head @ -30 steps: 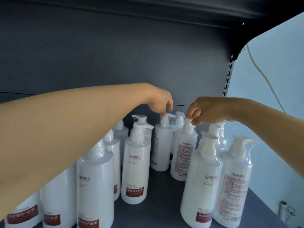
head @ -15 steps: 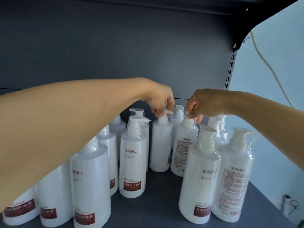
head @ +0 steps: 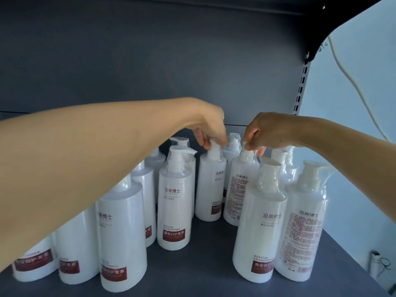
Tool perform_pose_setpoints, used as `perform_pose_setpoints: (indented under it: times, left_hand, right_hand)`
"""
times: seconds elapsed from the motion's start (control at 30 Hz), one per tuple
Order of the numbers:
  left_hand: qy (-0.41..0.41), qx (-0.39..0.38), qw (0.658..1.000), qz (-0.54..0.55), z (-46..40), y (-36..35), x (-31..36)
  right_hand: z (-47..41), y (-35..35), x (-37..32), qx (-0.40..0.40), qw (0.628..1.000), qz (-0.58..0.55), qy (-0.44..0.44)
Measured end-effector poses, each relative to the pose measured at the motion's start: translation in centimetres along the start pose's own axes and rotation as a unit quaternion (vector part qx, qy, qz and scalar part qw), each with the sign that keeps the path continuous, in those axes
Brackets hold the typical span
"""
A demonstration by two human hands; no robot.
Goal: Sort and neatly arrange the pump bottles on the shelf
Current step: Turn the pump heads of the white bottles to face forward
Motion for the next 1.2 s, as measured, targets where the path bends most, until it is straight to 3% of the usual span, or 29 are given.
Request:
perform_pose_setpoints:
  times: [0.27,0.7,1.03,1.2]
  left_hand:
    - [0.002,0.029,1.000,0.009,0.5,0.3,0.0]
    - [-0.006,0.006,1.000,0.001,1.3,0.3,0.0]
    - [-0.034,0.092,0.989,-0.109,5.7,4.7,-1.8]
    - [-0.039,0.116,0.984,-0.126,7.2,5.6,-2.3]
  right_hand:
    - [0.0,0.0,0.2,0.012,1.000,-0.006,0.006]
    - [0.2,0.1,-0.1,0.008,1.000,-0.012,0.028]
    - [2.7,1.1,-3.9,0.006,0.998,0.057,0.035]
    - [3.5,2.1,-5.6,0.045,0.997,0.067,-0.020]
Point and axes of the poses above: each hand's wrist, its own z-axis away from the middle knuckle, its own y-axis out of the back of the hand, x = y × z, the point moved 9 cm from there along -z, towards the middle knuckle, and after that the axes turned 3 degrees about -y, right-handed, at the moved point
